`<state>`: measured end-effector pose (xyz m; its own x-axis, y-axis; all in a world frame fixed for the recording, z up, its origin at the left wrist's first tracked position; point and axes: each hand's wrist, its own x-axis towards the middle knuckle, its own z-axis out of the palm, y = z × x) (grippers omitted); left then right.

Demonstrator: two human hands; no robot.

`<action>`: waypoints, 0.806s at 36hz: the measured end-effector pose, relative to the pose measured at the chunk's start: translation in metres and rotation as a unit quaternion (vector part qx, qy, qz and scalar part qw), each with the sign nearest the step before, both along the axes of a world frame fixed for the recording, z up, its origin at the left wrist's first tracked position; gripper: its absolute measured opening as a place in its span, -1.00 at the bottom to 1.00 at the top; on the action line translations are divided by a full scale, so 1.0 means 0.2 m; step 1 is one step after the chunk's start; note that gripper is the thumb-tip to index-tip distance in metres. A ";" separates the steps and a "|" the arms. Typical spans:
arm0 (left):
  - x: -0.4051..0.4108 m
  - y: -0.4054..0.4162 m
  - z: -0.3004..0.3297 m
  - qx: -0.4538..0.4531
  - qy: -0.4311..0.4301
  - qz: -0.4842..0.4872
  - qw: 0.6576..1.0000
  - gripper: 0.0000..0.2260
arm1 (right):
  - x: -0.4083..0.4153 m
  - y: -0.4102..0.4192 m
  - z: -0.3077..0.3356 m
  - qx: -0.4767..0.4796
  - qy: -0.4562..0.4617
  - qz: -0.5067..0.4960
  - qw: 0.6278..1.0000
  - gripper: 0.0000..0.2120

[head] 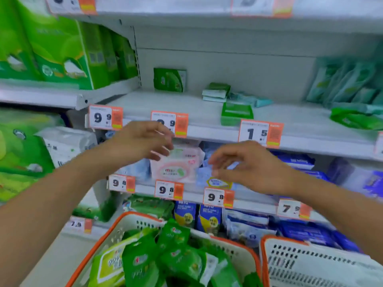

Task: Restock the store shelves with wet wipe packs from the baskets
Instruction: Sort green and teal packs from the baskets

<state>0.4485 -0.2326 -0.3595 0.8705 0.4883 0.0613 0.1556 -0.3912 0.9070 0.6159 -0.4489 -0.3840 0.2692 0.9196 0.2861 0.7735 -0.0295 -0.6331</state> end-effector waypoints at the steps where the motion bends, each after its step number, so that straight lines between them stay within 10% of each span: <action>1: 0.05 0.00 0.10 0.023 -0.039 0.014 0.999 -0.93 | 0.07 0.02 0.08 0.054 -0.040 -0.035 0.997 -0.88; 5: 0.34 0.04 0.35 0.184 -0.089 0.037 0.978 -0.96 | 0.40 0.13 0.26 0.094 -0.133 -0.222 0.961 -0.81; 11: 0.78 0.17 0.38 0.198 0.079 0.016 0.977 -0.78 | 0.67 0.39 0.43 -0.200 0.010 -0.340 0.919 -0.23; 14: 0.92 0.16 0.34 0.141 0.161 -0.017 0.977 -0.67 | 0.69 0.56 0.43 -0.266 0.017 -0.314 0.911 -0.43; 20: 1.11 0.17 0.32 0.101 0.199 0.009 0.975 -0.66 | 0.83 0.76 0.37 -0.043 0.317 -0.219 0.922 -0.84; 23: 1.15 0.23 0.30 0.181 0.281 0.006 0.942 -0.32 | 1.01 0.74 0.43 -0.028 0.065 -0.354 0.932 -0.84; 25: 1.19 0.24 0.27 0.253 0.289 0.017 0.923 -0.25 | 1.11 0.68 0.46 -0.126 -0.115 -0.415 0.894 -0.46; 29: 1.24 0.25 0.26 0.265 0.242 0.022 0.933 -0.31 | 1.24 0.53 0.36 -0.259 -0.039 -0.380 0.887 -0.11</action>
